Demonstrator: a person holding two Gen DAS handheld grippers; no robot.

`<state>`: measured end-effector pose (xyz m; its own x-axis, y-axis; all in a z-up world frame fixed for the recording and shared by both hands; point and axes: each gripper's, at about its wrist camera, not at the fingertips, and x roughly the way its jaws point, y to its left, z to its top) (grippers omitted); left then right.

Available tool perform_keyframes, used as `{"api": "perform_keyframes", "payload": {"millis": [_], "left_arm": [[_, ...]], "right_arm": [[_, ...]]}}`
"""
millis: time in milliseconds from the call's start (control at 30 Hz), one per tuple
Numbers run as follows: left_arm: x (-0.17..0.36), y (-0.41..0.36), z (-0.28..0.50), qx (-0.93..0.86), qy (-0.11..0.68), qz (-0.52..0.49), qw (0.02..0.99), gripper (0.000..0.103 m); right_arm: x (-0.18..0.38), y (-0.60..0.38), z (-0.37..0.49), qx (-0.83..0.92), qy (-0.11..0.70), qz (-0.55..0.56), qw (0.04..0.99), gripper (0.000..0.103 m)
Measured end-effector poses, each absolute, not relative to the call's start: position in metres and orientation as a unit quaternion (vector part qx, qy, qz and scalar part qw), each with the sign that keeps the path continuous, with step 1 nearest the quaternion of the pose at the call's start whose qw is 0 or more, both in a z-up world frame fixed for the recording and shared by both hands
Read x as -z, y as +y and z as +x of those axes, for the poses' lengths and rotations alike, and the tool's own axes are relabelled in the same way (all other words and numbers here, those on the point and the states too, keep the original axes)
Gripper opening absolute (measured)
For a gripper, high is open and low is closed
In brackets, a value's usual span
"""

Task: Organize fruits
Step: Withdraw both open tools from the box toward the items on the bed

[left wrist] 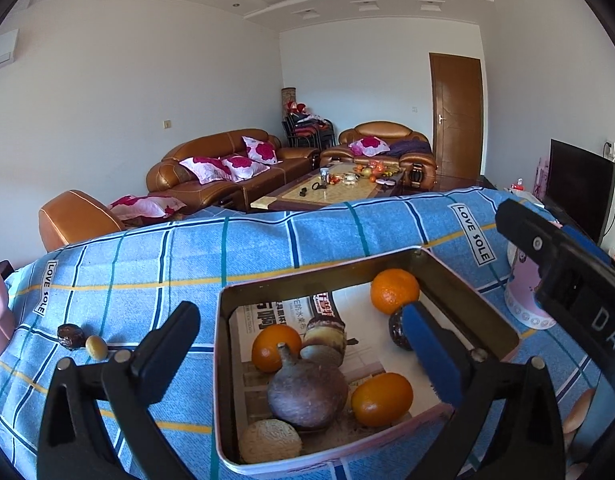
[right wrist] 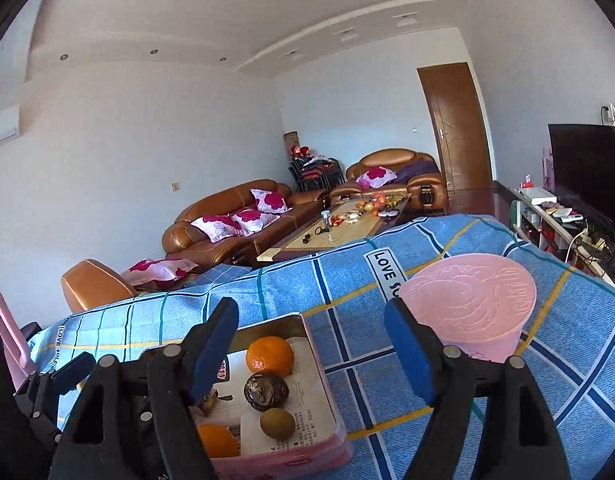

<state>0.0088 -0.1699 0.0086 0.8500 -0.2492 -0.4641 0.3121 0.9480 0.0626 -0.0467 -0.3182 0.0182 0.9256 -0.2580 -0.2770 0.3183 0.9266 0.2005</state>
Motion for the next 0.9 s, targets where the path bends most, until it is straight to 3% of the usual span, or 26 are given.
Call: {"api": "perform_keyframes", "payload": {"millis": [900], "left_arm": [[-0.006, -0.146, -0.022, 0.151, 0.237, 0.036, 0.959, 0.103]], "right_arm": [[-0.016, -0.287, -0.077, 0.169, 0.13, 0.075, 0.974, 0.082]]}}
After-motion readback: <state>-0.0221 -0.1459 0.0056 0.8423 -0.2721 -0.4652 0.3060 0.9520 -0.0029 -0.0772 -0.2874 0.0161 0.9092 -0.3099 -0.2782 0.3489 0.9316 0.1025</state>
